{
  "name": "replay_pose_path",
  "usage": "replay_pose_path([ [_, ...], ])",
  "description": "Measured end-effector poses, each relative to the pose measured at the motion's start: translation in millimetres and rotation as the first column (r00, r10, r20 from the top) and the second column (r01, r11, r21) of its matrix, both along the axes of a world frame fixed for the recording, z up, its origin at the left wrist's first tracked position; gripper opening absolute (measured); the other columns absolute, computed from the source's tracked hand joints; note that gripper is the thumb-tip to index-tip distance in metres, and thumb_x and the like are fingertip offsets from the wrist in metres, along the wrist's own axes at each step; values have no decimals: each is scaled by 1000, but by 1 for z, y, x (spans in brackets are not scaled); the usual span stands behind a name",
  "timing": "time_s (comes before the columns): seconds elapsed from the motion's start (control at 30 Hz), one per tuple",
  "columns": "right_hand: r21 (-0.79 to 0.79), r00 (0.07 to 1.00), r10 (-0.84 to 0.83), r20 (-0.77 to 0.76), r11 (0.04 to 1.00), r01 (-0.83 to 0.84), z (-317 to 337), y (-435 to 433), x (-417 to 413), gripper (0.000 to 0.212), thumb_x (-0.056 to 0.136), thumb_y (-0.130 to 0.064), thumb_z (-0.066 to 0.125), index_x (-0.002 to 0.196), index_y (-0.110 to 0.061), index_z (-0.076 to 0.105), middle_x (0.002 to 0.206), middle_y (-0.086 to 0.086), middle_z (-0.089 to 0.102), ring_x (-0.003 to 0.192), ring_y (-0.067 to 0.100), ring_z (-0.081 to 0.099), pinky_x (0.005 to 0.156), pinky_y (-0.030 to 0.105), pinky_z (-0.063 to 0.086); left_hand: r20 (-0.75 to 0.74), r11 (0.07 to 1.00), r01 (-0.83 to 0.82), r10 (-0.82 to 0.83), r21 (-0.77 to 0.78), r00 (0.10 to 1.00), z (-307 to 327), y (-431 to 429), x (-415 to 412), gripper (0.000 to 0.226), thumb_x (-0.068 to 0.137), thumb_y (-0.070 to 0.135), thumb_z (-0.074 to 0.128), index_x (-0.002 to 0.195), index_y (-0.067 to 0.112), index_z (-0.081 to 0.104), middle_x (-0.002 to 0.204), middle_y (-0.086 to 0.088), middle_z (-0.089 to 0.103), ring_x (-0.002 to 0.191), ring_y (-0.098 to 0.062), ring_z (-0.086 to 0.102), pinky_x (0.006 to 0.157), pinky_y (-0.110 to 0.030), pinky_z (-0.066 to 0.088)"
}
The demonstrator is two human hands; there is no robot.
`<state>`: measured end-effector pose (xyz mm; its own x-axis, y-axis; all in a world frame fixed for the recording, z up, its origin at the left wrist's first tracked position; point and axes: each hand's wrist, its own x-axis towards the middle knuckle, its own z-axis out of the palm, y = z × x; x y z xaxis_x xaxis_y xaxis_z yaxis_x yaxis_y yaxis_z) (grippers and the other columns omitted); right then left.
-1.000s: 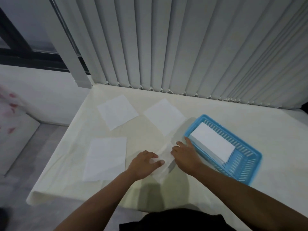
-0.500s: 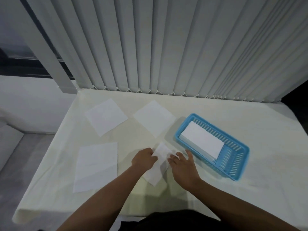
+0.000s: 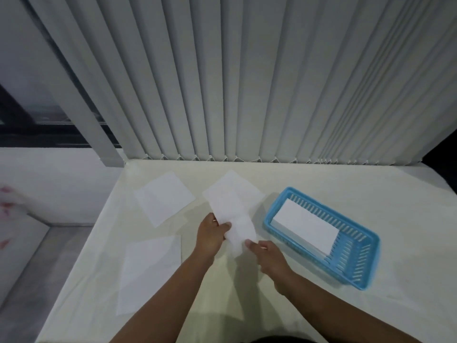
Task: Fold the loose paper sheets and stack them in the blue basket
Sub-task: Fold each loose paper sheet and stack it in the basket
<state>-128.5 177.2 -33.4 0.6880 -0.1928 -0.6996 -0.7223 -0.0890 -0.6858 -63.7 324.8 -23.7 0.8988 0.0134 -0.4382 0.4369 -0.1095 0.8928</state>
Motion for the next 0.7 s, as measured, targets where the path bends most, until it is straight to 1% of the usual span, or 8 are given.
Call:
replay_pose_path([
  [0.1,294,986,-137,-99,942,160,3,-2,10,43,82,-46,69,110,-16,57,111,6,62,102,26,59,92,40,47,-30,971,-104,100,-216,995,8,-11,-2,29,86,5,62,115,8,61,109,-6,70,100,-25,67,83,-35,58],
  [0.2,409,956,-278,-94,865,291,6,-10,18,31,83,-22,72,109,-10,62,89,7,63,76,19,59,69,31,48,-65,938,-147,134,-313,989,13,-24,-4,19,88,4,60,105,9,66,105,-7,71,97,-24,69,83,-34,58],
  [0.27,369,940,-339,-35,870,328,11,-18,20,16,84,-13,69,99,-8,64,75,6,61,61,15,54,61,27,47,-97,922,-166,141,-348,985,14,-32,-2,12,90,6,59,97,11,68,102,-8,72,95,-24,69,81,-33,58],
  [0.33,266,935,-349,69,909,319,16,-28,19,6,85,-13,69,84,-9,65,66,5,59,57,14,51,62,27,47,-125,905,-176,137,-388,983,15,-38,2,11,92,10,58,99,8,67,102,-10,71,95,-24,69,77,-31,59],
  [0.4,88,938,-296,179,955,284,23,-39,16,20,84,-16,70,68,-11,59,62,5,57,58,15,50,62,27,46,-146,891,-182,132,-415,980,17,-47,10,16,93,13,57,105,5,64,103,-11,71,94,-23,69,75,-29,60],
  [0.47,-62,934,-255,251,959,278,30,-52,13,29,85,-19,70,62,-10,55,60,6,57,57,16,50,59,26,43,-148,888,-163,109,-429,983,20,-57,18,14,93,14,57,102,5,64,102,-11,70,91,-22,69,74,-28,59],
  [0.57,-99,903,-301,308,933,345,34,-78,7,33,84,-18,69,57,-10,52,57,6,54,55,17,47,56,28,38,-134,883,-110,54,-456,990,24,-77,30,11,93,15,57,94,6,63,97,-9,71,82,-16,70,66,-22,60],
  [0.7,-123,871,-369,325,896,426,34,-112,-3,26,82,-18,70,61,-6,61,59,6,60,58,18,51,63,30,42,-122,912,-8,-47,-411,991,30,-105,44,12,93,17,58,96,8,65,83,-4,72,64,-7,70,59,-17,57],
])
